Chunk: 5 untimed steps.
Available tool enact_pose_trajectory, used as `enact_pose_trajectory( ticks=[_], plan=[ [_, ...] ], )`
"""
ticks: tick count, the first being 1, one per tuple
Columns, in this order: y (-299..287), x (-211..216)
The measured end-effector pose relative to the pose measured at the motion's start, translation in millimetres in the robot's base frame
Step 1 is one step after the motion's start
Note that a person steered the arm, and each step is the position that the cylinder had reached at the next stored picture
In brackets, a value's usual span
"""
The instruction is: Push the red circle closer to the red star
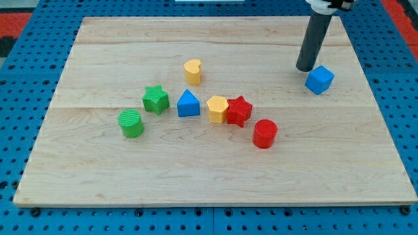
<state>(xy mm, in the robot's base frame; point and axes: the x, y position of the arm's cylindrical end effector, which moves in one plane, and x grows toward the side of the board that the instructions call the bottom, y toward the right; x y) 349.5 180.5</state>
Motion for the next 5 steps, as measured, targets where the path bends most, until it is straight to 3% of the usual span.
enact_pose_trajectory(
  ticks=[3,5],
  plan=[
    [1,0],
    [-47,11]
  ],
)
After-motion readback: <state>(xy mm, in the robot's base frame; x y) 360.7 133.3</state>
